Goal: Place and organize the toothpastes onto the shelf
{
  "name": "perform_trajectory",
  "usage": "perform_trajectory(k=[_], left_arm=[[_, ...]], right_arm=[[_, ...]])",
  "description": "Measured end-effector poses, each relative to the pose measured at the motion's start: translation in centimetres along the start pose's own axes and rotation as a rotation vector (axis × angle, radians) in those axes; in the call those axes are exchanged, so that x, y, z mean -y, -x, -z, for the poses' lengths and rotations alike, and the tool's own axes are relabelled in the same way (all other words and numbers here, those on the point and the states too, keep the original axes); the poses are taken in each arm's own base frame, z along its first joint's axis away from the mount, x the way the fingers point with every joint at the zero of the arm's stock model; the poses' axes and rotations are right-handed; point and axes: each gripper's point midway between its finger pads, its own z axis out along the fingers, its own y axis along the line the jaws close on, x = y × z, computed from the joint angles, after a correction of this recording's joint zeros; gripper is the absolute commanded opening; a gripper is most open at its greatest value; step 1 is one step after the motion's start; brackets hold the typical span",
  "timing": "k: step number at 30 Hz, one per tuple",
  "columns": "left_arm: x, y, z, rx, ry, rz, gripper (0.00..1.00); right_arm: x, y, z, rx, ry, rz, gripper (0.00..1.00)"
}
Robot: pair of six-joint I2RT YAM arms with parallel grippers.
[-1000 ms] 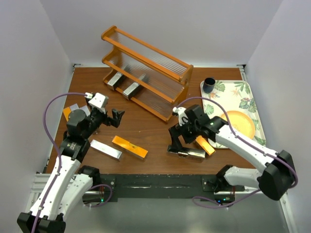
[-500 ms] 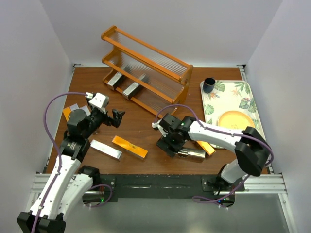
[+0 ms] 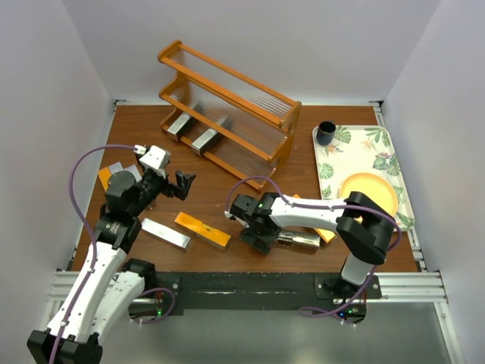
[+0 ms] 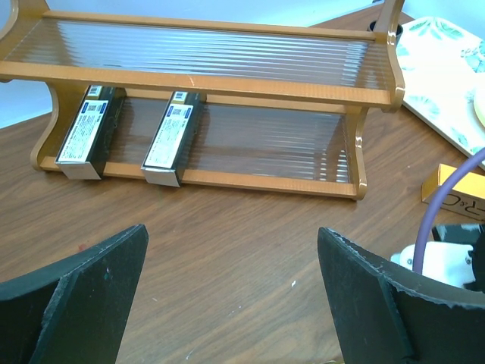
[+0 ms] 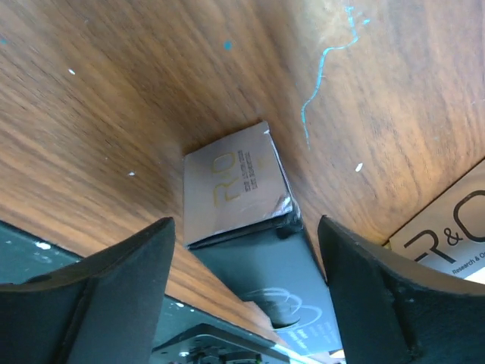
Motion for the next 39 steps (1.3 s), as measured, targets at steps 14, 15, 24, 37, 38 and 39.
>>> perform_trajectory(k=[14, 15, 24, 37, 38, 39], left_arm=[[0.2, 0.0, 0.0, 0.001, -0.011, 0.001, 1.00], [0.3, 0.0, 0.0, 0.001, -0.017, 0.006, 1.00], [1.8, -0.4, -0.4, -0.012, -0.104, 0.021, 1.00], [5.4, -1.0, -1.0, -0.040, -0.295, 0.162, 1.00], [5.8, -1.2, -1.0, -0.048, -0.308, 0.178, 1.00], [6.2, -1.3, -1.0, -0.057, -0.321, 0.197, 1.00]], right_arm=[[1.0, 0.7, 0.5, 0.022, -0.093, -0.026, 0.31], [1.1, 0.8, 0.6, 0.031, -0.094, -0.028, 0.29], [1.7, 4.0, 5.0, 0.267, -0.085, -0.123, 0.16], [3.7, 7.4, 13.3, 0.704, -0.084, -0.246, 0.17], [3.8, 7.4, 13.4, 0.716, -0.083, -0.244, 0.17], [3.8, 7.3, 13.6, 0.731, -0.083, -0.236, 0.17]])
